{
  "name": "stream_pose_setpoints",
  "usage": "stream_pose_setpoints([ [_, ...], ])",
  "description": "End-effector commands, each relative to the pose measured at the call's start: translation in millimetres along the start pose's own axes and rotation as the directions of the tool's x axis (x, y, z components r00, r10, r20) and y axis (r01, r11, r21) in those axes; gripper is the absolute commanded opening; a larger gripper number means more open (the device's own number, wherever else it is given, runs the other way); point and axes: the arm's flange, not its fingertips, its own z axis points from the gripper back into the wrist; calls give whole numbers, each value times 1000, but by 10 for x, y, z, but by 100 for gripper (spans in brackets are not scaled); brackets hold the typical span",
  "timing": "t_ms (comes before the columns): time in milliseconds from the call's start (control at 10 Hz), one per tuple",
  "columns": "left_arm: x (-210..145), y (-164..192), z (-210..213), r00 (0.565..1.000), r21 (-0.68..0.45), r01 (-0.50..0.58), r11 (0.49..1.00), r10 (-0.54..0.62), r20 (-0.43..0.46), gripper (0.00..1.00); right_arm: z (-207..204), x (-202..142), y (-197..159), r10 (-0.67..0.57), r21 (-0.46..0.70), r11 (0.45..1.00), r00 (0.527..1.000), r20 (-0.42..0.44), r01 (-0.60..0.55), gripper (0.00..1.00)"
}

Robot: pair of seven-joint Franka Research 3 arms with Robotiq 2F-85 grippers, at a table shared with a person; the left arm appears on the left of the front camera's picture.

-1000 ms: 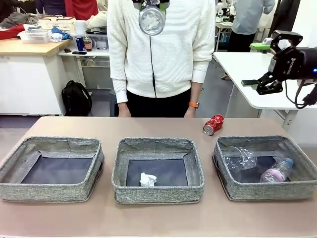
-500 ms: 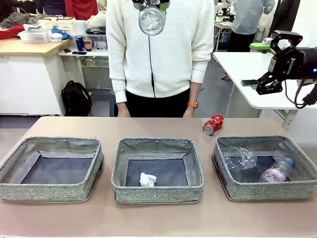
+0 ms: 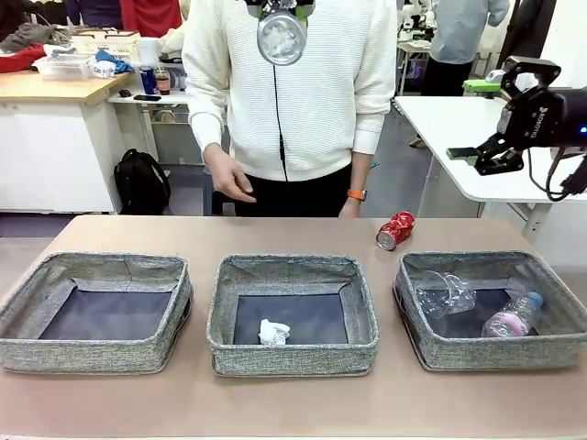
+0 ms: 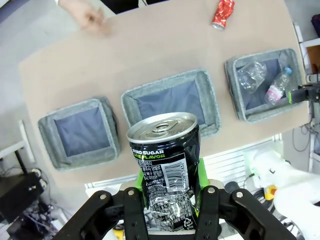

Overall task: Sort the waste into the appropriate baskets.
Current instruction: Place the picked waste into the Fabric basket indicated by the person.

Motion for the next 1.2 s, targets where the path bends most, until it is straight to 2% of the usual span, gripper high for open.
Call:
stream_pose_setpoints([
  [0,-31,-10,15,1000,0,-14,1000,14,11,41,8,27,40,5,5,1000,1000,-2,-5,100],
  [1000,0,0,0,1000,0,0,1000,0,0,41,8,27,40,5,5,1000,1000,-2,-5,100],
  [1100,-22,136,-153,999,38,17,999,-18,34,41,8,27,40,5,5,1000,1000,-2,-5,100],
])
